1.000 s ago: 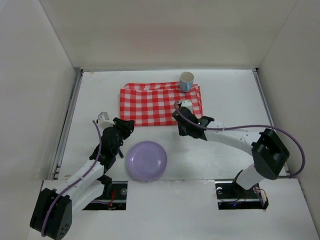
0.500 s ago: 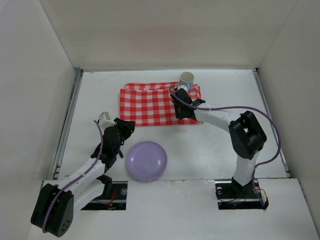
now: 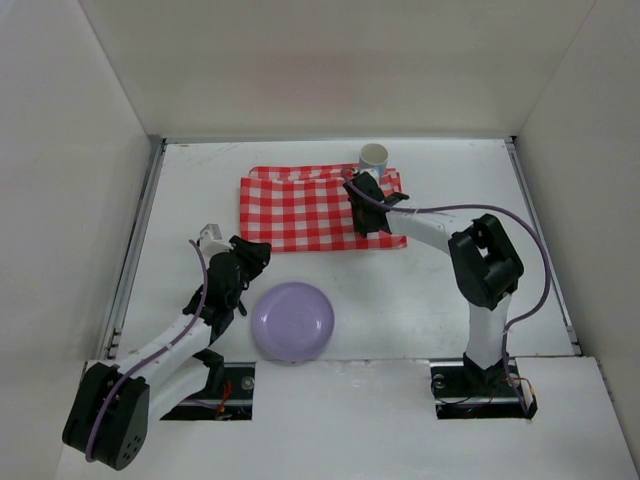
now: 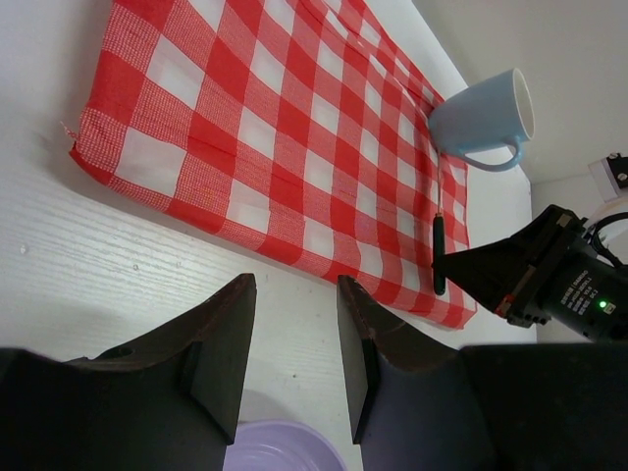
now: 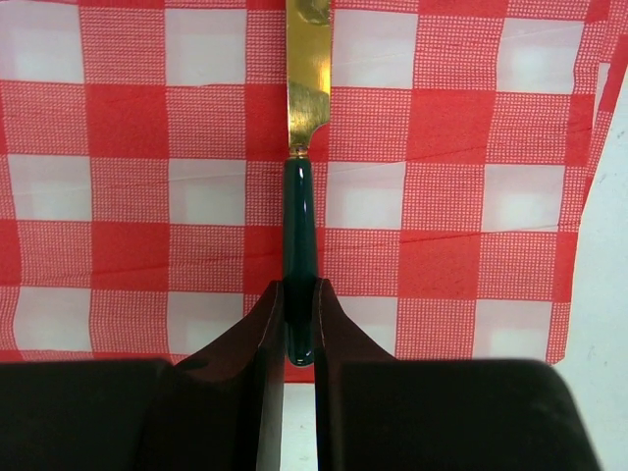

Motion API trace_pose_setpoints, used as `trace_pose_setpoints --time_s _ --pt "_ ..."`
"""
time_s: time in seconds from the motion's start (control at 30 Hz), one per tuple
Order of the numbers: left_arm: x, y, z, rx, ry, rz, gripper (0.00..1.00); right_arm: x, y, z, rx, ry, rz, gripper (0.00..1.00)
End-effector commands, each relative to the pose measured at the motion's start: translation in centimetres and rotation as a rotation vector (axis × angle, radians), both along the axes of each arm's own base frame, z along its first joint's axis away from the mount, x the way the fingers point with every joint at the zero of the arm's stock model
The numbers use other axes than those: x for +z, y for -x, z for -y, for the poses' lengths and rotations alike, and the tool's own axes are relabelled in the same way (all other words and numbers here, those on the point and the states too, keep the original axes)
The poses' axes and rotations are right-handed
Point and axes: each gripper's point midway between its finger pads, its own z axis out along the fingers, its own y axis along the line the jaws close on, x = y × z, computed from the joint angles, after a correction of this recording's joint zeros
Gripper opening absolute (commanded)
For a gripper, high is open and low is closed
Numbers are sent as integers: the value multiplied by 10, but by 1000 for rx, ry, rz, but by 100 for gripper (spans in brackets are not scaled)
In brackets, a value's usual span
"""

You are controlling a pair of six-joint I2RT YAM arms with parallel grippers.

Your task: Set the dinner table for one person

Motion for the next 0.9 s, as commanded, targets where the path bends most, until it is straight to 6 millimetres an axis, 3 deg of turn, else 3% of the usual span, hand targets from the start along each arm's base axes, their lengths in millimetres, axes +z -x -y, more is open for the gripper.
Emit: trace_pose_setpoints --time_s 0.0,0.27,0.33,0.43,0.6,0.77,0.87 --pt "7 -4 2 -4 25 35 36 7 -15 -4 -33 -23 31 1" --pt "7 -3 1 -2 26 36 36 -4 -15 -3 -59 -26 0 5" --pt "6 -4 1 -2 24 32 36 -1 -14 -4 -63 -36 10 12" --pt "6 -4 2 -5 24 29 36 10 -13 -4 -62 -47 31 30" --pt "6 -4 2 -3 25 30 36 47 -9 -8 -51 -96 96 40" --pt "9 -4 0 0 18 42 36 85 22 -14 -22 -166 161 48" --pt "14 -5 -2 2 5 56 35 84 65 -29 7 -260 166 39"
